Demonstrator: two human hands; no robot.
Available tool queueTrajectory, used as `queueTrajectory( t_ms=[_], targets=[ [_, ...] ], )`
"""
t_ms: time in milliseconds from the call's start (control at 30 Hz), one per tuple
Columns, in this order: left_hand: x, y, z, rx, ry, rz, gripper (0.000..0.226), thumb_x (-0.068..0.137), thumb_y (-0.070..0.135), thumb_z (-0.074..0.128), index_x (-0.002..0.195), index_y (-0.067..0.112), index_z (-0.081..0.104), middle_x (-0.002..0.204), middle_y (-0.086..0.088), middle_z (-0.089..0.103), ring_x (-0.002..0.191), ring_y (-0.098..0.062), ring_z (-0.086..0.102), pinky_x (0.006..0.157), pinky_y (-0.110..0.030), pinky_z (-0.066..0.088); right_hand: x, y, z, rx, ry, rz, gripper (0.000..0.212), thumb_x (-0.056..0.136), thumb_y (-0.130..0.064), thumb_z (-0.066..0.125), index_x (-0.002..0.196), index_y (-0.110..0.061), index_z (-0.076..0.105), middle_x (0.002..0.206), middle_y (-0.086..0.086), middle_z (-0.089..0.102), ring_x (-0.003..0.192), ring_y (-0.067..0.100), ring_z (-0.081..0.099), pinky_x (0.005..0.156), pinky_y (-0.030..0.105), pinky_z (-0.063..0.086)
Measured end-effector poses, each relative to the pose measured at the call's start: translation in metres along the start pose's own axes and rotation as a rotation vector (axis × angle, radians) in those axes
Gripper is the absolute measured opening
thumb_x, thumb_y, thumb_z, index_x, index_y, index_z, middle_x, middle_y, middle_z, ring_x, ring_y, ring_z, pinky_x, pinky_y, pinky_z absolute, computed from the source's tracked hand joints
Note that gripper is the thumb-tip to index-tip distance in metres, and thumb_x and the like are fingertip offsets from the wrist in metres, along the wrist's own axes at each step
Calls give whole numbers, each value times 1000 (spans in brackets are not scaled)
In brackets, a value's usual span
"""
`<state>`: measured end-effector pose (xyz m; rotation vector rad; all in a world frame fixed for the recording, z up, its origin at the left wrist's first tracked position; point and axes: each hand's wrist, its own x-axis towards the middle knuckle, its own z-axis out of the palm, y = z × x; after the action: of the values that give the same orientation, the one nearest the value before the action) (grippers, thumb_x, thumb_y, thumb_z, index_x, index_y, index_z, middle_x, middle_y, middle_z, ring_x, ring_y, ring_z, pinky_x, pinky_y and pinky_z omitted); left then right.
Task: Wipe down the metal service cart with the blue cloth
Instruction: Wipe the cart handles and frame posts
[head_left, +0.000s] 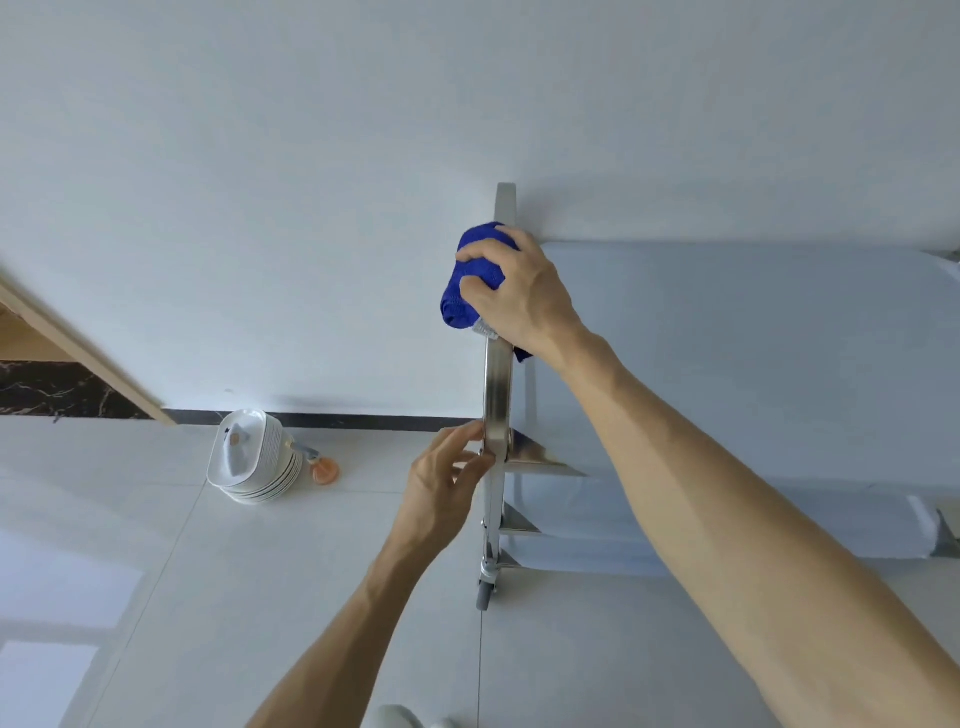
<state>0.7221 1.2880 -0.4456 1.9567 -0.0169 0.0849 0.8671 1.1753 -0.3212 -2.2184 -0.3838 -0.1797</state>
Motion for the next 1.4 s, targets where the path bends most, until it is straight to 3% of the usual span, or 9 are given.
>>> queueTrajectory(
  t_ms=[267, 333, 433, 567, 700, 833, 967, 1100, 1400],
  targets=[
    [1, -46, 34, -98, 200, 169, 28, 100, 23, 56, 126, 18, 63, 110, 1, 67, 90, -12, 66, 75, -18, 50, -56, 17, 23, 62, 234, -287, 31, 91, -22, 62, 122, -23, 67, 148, 3, 41, 132, 16, 45, 104, 22, 38],
    [1, -56, 37, -124, 188, 218, 30, 100, 29, 55, 128, 22, 62, 113, 4, 67, 96, -13, 66, 78, -20, 54, -66, 23, 29, 53, 279, -354, 31, 91, -22, 62, 122, -22, 67, 147, 3, 41, 132, 16, 45, 101, 21, 39],
    [2, -76, 40, -150, 124, 277, 32, 99, 30, 59, 131, 29, 59, 112, 8, 68, 101, -12, 67, 84, -16, 51, -81, 35, 40, 4, 321, -480, 32, 92, -22, 61, 123, -21, 66, 149, 6, 39, 134, 23, 43, 107, 33, 42],
    [-1, -102, 48, -216, 110, 262, 39, 97, 21, 63, 134, 28, 56, 111, 7, 74, 110, -9, 66, 93, -18, 49, -108, 59, 61, -87, 397, -640, 31, 93, -20, 60, 123, -17, 67, 153, 15, 36, 136, 33, 42, 107, 41, 43],
    [-9, -107, 54, -127, 91, 251, 31, 97, 8, 56, 123, 26, 61, 109, 7, 74, 111, -7, 65, 95, -25, 49, -137, 94, 87, -293, 440, -797, 30, 93, -15, 61, 122, -12, 69, 153, 22, 38, 140, 45, 34, 109, 48, 41],
    [-12, -96, 53, -46, 135, 203, 33, 97, 7, 55, 122, 28, 61, 107, 11, 74, 106, 1, 66, 90, -19, 47, -137, 86, 81, -359, 439, -772, 29, 96, -21, 60, 123, -18, 67, 155, 14, 38, 142, 40, 33, 99, 46, 52],
    [-16, -93, 53, -23, 144, 183, 37, 96, 8, 57, 123, 33, 61, 108, 15, 73, 104, 6, 64, 84, -8, 46, -102, 46, 51, -174, 346, -571, 31, 94, -26, 59, 125, -22, 65, 153, 5, 35, 134, 32, 41, 104, 39, 45],
    [-19, -93, 51, -51, 143, 175, 37, 95, 8, 59, 121, 35, 63, 108, 13, 74, 105, 3, 66, 92, -19, 49, -82, 26, 34, -50, 282, -438, 32, 93, -28, 61, 124, -24, 65, 145, 2, 41, 130, 26, 43, 112, 39, 35],
    [-13, -95, 49, -47, 146, 163, 34, 96, 13, 59, 122, 34, 64, 112, 10, 74, 104, -3, 67, 98, -30, 51, -134, 81, 72, -211, 303, -716, 31, 94, -18, 66, 125, -15, 67, 159, 13, 28, 148, 36, 23, 113, 43, 39]
  ],
)
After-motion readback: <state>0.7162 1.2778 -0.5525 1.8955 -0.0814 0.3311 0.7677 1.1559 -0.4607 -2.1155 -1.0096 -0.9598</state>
